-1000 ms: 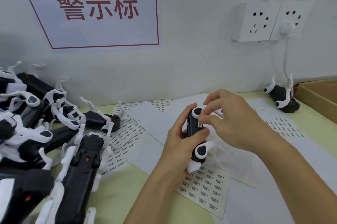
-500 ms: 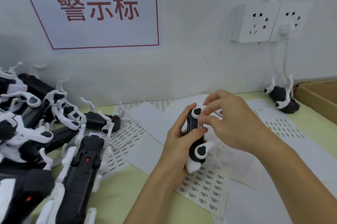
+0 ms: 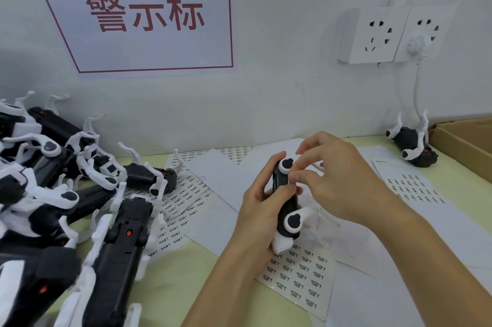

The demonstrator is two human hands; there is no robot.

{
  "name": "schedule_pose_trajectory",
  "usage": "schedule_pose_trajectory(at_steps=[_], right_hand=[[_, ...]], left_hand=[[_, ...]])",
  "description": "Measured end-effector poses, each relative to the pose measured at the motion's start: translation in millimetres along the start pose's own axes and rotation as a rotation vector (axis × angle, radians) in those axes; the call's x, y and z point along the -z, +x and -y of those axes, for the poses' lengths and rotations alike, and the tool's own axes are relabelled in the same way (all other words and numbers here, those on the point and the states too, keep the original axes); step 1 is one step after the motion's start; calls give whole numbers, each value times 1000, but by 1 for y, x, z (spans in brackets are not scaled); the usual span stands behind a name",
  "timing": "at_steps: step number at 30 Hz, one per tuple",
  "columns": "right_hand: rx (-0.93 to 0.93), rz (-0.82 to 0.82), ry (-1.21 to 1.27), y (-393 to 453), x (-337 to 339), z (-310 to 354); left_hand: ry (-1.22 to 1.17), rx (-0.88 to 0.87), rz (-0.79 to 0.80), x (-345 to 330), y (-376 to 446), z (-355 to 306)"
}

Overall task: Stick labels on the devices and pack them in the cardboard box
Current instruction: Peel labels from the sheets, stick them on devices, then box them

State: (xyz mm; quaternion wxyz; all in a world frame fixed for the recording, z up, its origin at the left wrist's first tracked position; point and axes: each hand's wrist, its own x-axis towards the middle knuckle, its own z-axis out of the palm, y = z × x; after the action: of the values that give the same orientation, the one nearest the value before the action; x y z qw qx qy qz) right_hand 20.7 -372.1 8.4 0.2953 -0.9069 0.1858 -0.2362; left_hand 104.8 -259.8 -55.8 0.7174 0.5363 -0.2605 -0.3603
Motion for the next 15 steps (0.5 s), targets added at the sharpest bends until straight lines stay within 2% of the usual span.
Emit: schedule_pose_trajectory(at_steps=[15], right_hand=[[112,-143,-40,-2,-17,-12]], left_hand=[[5,-8,-18,0,1,-2]])
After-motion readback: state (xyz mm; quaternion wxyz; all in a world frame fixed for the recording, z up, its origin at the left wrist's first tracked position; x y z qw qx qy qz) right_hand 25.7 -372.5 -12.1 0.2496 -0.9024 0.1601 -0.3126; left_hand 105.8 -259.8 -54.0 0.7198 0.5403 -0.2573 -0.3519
